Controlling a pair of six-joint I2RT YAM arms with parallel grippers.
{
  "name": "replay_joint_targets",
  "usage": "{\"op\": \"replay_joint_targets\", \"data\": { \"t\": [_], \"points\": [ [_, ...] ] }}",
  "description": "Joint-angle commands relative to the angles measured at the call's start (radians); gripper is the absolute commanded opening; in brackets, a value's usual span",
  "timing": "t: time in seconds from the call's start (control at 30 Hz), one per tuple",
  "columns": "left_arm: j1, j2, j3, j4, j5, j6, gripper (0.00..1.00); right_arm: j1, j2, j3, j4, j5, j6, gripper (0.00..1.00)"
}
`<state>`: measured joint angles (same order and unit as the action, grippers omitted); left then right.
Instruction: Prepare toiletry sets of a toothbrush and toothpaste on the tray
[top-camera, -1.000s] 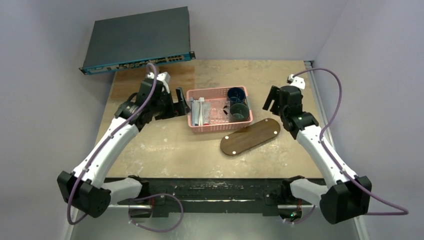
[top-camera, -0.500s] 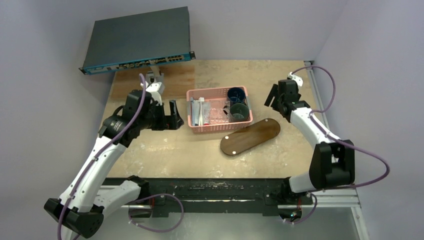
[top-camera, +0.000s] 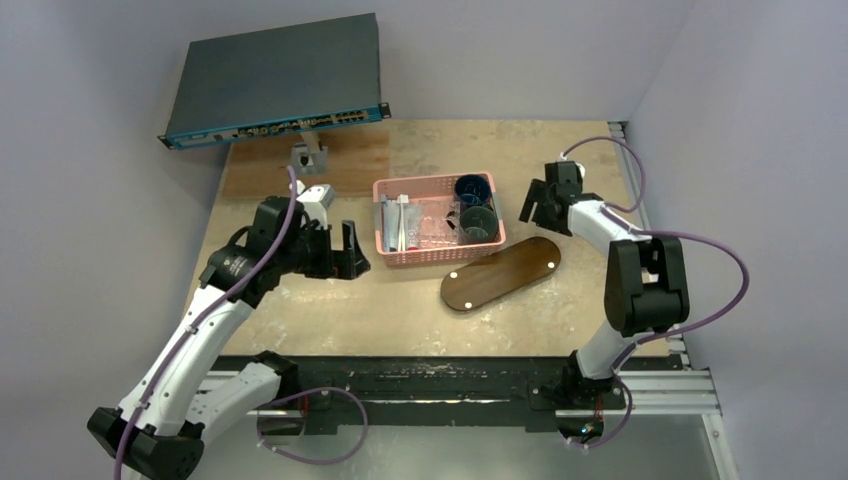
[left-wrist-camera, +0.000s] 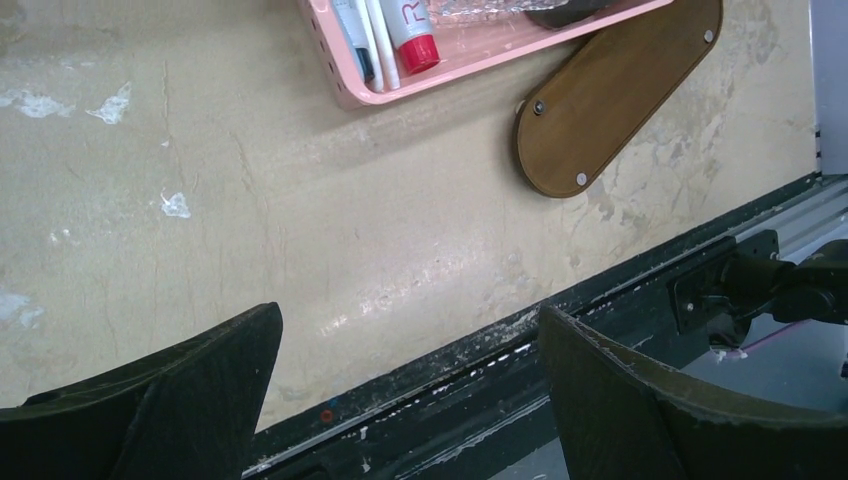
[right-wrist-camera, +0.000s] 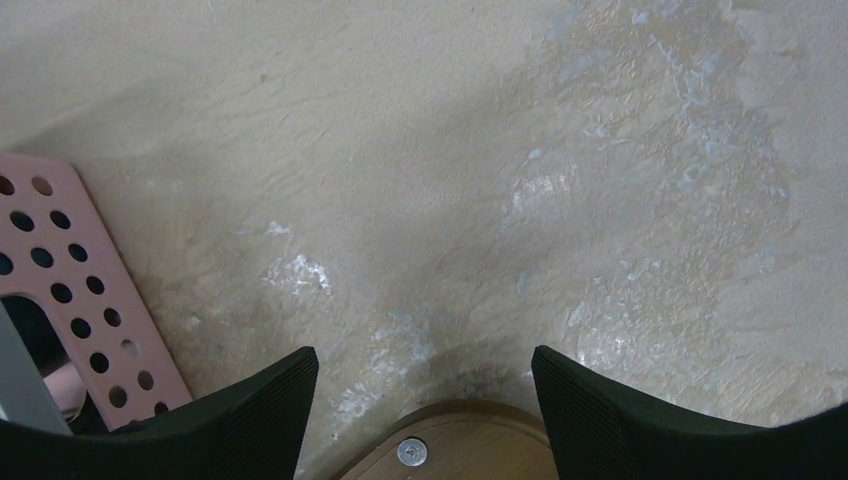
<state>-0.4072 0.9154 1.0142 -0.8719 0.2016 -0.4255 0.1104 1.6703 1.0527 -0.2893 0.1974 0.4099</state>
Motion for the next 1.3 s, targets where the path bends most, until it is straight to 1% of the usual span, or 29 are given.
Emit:
{"op": "replay_joint_targets", "data": {
  "t": [0.0,0.33,0.5,0.67,0.9,1.13,1.17,1.2,1.27],
  "points": [
    [-0.002,-0.022,-0.006,0.036,0.042,0.021,1.00,-0.003,0.002,0.010,-0.004,0.000,-0.025,0.81],
    [-0.002,-0.034,-0.008,0.039,0.074,0.025,1.00,0.000,-0.001,-0.061,-0.004,-0.010,-0.026,0.82],
    [-0.002,-0.041,-0.008,0.039,0.075,0.025,1.00,0.002,-0.018,-0.097,0.002,-0.045,-0.038,0.80],
    [-0.002,-0.047,-0.007,0.037,0.072,0.027,1.00,0.018,-0.049,-0.128,-0.019,-0.040,-0.040,0.80],
    [-0.002,-0.053,-0.008,0.035,0.069,0.027,1.00,0.075,-0.120,-0.202,-0.034,-0.022,-0.022,0.80],
    [-0.002,-0.054,-0.008,0.035,0.062,0.027,1.00,0.158,-0.201,-0.278,-0.049,-0.010,0.042,0.80],
    [-0.002,-0.054,-0.008,0.034,0.061,0.027,1.00,0.167,-0.255,-0.285,-0.053,-0.009,0.054,0.81],
    [-0.002,-0.055,-0.007,0.034,0.059,0.028,1.00,0.173,-0.224,-0.293,-0.056,-0.010,0.067,0.81],
    [-0.002,-0.053,-0.008,0.033,0.055,0.028,1.00,0.178,-0.241,-0.313,-0.056,-0.012,0.091,0.81]
  ]
}}
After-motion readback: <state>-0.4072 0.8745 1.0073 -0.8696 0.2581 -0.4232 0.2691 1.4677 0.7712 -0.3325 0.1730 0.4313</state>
